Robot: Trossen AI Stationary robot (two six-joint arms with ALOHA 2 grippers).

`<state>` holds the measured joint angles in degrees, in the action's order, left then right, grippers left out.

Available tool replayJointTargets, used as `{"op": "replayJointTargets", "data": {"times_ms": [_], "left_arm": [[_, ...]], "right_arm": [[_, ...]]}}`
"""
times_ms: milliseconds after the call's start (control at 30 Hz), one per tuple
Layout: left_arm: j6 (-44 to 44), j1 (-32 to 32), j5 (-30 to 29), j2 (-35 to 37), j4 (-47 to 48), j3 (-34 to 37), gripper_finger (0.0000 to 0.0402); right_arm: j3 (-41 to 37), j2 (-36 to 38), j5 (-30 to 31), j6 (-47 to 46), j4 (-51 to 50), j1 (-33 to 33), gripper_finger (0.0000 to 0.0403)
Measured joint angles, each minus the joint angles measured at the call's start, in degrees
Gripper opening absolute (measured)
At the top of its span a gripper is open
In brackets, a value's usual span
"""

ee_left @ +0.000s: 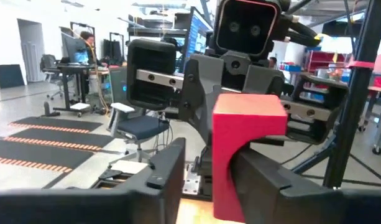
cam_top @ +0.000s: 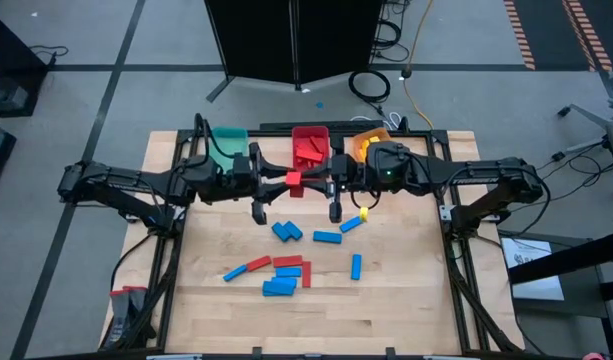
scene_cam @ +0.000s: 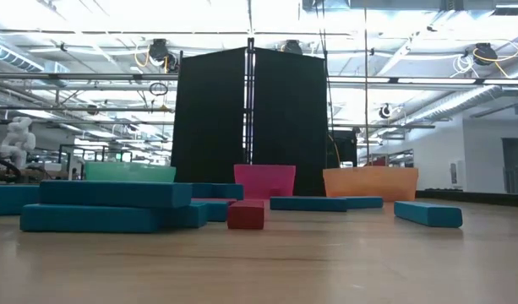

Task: Sort blocks
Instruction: Put the red block into the red bin

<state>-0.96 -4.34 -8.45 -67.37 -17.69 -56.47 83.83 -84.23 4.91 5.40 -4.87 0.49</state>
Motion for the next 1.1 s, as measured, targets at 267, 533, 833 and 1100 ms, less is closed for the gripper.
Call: {"op": "replayJointTargets", "data": {"times_ms": [267,533,833,1100], "left_arm": [[-0.1,0.0,-2.0,0.5,0.3,0.0,0.0215],[-0.2,-0.1,-3.6,0.5,1.2,0.0,0.0197],[-0.2,-0.1,-3.5,0.6,2.5,-0.1,0.0194],[-0.2,-0.1,-4.2,0.6,3.0,-0.1,0.0176]], "right_arm": [[0.0,0.0,0.1,0.0,0.2,0.0,0.0021],[0.0,0.0,0.8,0.0,0.0,-0.1,0.0021],[0.0,0.0,0.7,0.0,-0.1,-0.1,0.0021],[0.0,0.0,1.0,0.0,-0.2,-0.1,0.0021]]}}
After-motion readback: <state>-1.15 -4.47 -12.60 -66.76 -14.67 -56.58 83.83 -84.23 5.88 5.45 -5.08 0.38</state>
